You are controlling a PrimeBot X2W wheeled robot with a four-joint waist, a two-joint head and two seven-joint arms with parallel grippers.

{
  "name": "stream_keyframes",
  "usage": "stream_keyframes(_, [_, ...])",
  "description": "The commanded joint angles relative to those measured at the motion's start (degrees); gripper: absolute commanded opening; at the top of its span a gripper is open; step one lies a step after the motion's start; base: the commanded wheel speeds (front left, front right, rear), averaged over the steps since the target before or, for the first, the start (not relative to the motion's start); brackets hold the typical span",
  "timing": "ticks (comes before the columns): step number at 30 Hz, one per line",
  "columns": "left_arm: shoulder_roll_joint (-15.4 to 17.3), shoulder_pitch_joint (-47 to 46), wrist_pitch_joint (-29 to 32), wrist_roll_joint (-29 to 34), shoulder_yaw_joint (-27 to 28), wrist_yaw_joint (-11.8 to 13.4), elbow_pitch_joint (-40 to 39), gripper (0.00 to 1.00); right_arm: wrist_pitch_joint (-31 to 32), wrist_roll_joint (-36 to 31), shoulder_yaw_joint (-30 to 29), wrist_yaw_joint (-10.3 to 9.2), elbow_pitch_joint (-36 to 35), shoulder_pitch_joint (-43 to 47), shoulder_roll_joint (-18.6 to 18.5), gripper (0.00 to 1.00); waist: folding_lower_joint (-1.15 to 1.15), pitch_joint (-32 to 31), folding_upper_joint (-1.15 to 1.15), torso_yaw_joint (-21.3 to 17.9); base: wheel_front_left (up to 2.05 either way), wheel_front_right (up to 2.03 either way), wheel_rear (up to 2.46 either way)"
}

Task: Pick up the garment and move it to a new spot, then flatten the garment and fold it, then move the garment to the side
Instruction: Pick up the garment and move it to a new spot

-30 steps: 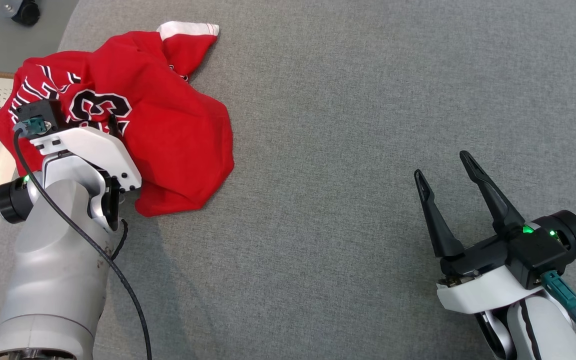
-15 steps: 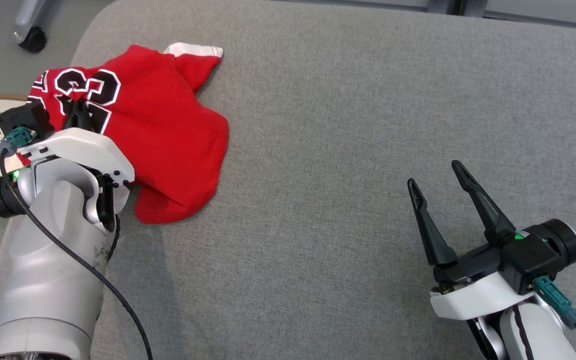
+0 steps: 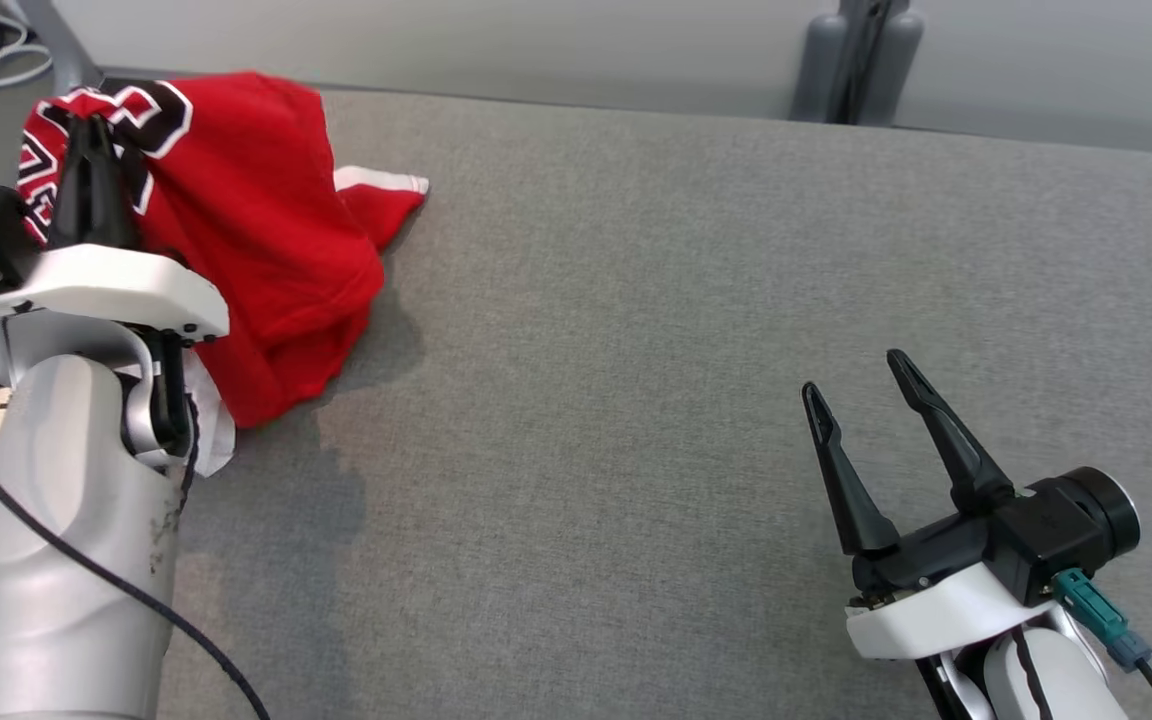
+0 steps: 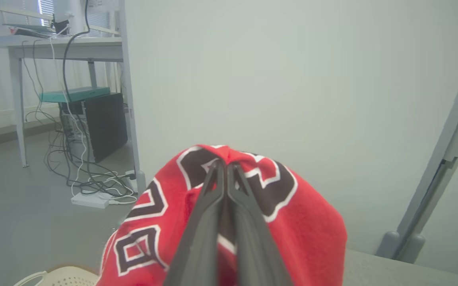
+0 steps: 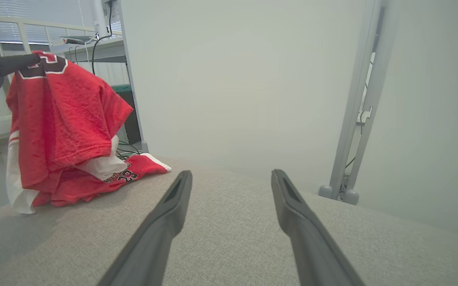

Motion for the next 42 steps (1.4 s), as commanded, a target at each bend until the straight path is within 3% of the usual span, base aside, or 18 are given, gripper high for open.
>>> stream_keyframes(1, [0.6,1.1,0.1,0.2,0.1,0.3,-3.2,0.00,0.0,0.4,0.0,-0.01,0.1,0.7,0.0,1.00,0.00,-1.6,0.00,-1.5,0.00,0.00,0.00])
stream_keyframes(12, [0.9,8.5,8.3,-0.4,-2.8,-0.2,-27.9,0.00,0.0,3.4,-0.6,-0.01,-0.7,1.1,0.1,1.00,0.00,-4.7,0.00,-8.2,0.00,0.00,0.00])
stream_keyframes(21, [-1.1,12.3,12.6,-1.9,-5.5,0.2,-37.3,0.00,0.0,4.4,-1.6,-0.01,-1.6,0.3,0.1,1.00,0.00,-3.7,0.00,-16.8,0.00,0.00,0.00])
stream_keyframes(31, [-3.3,12.2,13.2,-4.8,-7.8,-0.3,-35.8,0.00,0.0,6.0,-2.7,-0.01,-2.5,-0.3,0.1,1.00,0.00,-2.1,0.00,-24.9,0.00,0.00,0.00])
stream_keyframes(42, [-4.8,7.5,11.9,-4.4,-15.2,-1.5,-23.4,0.00,0.0,7.3,-2.7,-0.02,-3.3,-1.1,0.1,1.00,0.00,0.8,0.00,-30.3,0.00,0.00,0.00])
